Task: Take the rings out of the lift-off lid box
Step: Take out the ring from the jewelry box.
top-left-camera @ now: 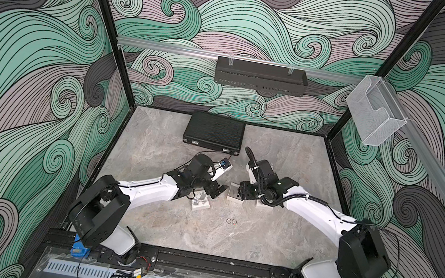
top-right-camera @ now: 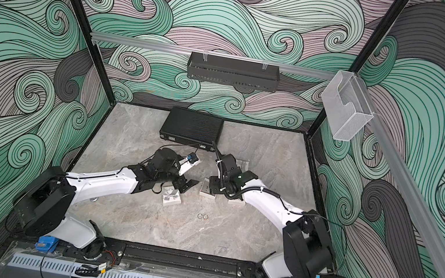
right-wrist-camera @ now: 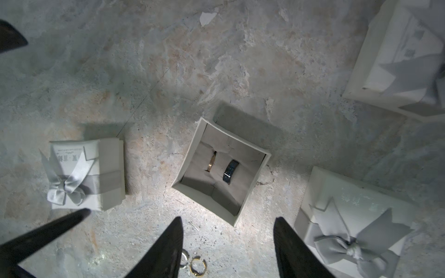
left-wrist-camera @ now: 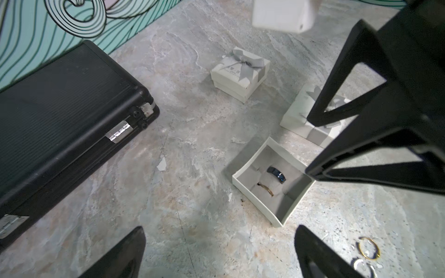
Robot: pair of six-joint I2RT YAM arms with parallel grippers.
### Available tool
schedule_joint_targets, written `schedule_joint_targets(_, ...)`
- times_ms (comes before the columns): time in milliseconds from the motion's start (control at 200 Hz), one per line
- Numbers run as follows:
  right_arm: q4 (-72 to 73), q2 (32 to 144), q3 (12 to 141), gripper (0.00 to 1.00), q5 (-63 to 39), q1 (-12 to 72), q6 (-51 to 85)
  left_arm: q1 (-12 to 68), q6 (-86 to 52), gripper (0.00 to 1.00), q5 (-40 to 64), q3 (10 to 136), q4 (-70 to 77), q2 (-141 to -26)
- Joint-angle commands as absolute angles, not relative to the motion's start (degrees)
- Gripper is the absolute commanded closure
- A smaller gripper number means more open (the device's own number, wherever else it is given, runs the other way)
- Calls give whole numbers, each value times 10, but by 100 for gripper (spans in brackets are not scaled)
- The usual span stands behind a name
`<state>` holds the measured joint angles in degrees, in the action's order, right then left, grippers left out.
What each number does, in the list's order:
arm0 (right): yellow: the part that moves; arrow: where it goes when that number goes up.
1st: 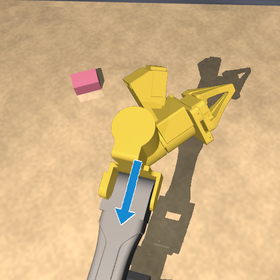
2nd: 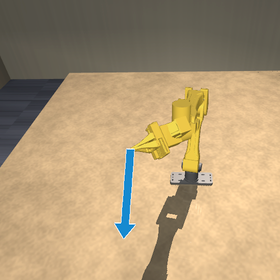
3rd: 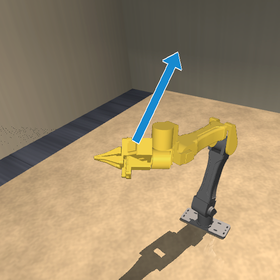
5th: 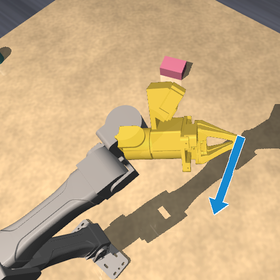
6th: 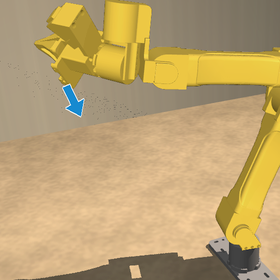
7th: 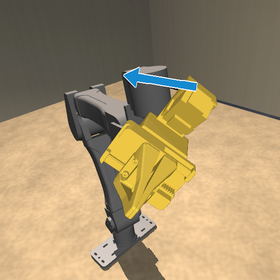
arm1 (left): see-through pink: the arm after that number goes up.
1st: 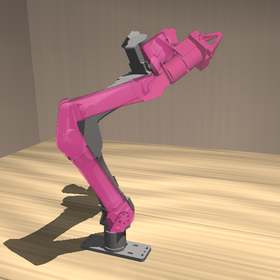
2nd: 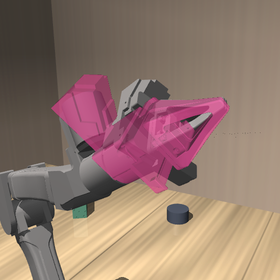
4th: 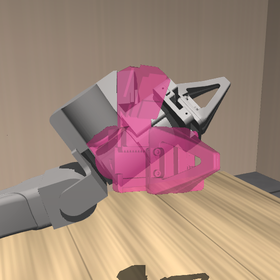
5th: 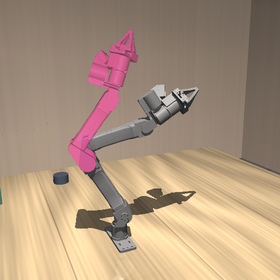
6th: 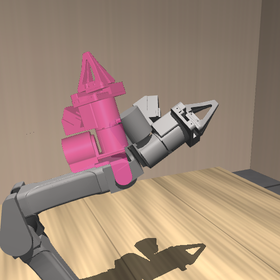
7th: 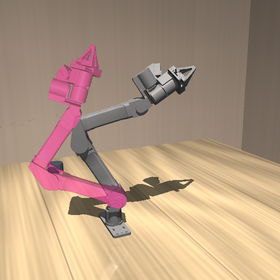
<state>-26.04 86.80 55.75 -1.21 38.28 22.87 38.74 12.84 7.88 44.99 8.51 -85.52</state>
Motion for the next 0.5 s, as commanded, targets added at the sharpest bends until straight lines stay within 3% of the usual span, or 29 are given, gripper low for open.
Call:
schedule_joint_targets(0, -246, 889, 569, 46, 11, 392, 275, 384, 119, 3, 106, 479, 87, -866)
schedule_joint_targets(140, -230, 910, 570, 54, 20, 399, 295, 384, 113, 3, 115, 479, 92, -874)
schedule_joint_targets(496, -212, 956, 580, 62, 33, 404, 310, 384, 107, 4, 117, 470, 95, -873)
